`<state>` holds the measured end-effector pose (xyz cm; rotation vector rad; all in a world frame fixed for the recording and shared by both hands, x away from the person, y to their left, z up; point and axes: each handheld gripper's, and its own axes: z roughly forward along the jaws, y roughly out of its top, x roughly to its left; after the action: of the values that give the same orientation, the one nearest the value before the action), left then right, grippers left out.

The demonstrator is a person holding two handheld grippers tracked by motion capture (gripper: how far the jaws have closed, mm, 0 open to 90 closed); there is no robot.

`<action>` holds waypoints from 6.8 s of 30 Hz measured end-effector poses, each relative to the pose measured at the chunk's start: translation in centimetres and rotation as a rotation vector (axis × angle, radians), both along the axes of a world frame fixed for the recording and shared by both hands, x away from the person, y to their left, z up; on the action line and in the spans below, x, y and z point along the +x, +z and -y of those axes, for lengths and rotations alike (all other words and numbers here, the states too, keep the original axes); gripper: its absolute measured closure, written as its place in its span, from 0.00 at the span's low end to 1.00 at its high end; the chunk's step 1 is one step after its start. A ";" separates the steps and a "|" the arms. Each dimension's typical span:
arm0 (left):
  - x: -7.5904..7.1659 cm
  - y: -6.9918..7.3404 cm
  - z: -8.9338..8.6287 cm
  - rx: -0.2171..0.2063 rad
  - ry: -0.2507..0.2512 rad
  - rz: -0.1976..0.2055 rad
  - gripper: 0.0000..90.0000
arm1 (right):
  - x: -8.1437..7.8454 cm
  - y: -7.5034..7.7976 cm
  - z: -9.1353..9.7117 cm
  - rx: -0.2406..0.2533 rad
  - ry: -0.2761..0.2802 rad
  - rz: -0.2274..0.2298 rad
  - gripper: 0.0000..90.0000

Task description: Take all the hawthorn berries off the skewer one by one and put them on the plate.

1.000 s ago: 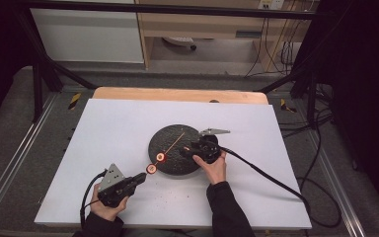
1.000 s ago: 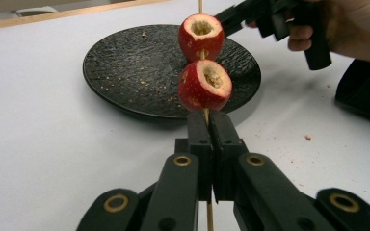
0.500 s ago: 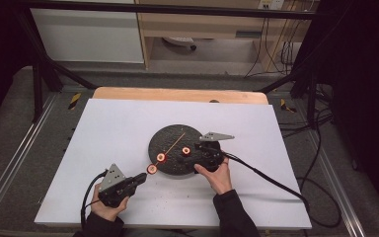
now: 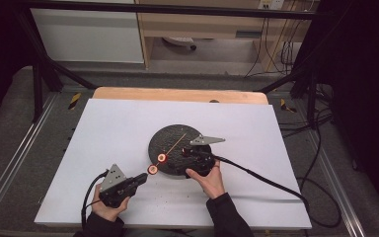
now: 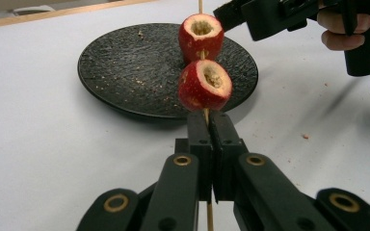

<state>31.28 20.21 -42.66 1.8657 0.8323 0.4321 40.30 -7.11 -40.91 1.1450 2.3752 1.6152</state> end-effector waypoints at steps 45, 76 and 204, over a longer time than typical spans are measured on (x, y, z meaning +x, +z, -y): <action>-0.3 0.3 0.1 -0.011 -0.011 0.015 0.98 | 1.1 1.3 -0.7 0.058 0.033 -0.032 0.67; -0.3 0.5 -0.2 -0.024 -0.003 0.032 0.98 | 3.7 4.6 2.0 0.045 -0.075 0.013 0.67; -0.2 0.1 0.9 0.012 0.006 0.019 0.98 | -0.9 -1.0 -3.5 0.091 0.161 -0.058 0.52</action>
<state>31.11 19.32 -42.55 1.8677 0.8242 0.4581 39.41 -3.63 -41.92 1.0526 2.5138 1.7798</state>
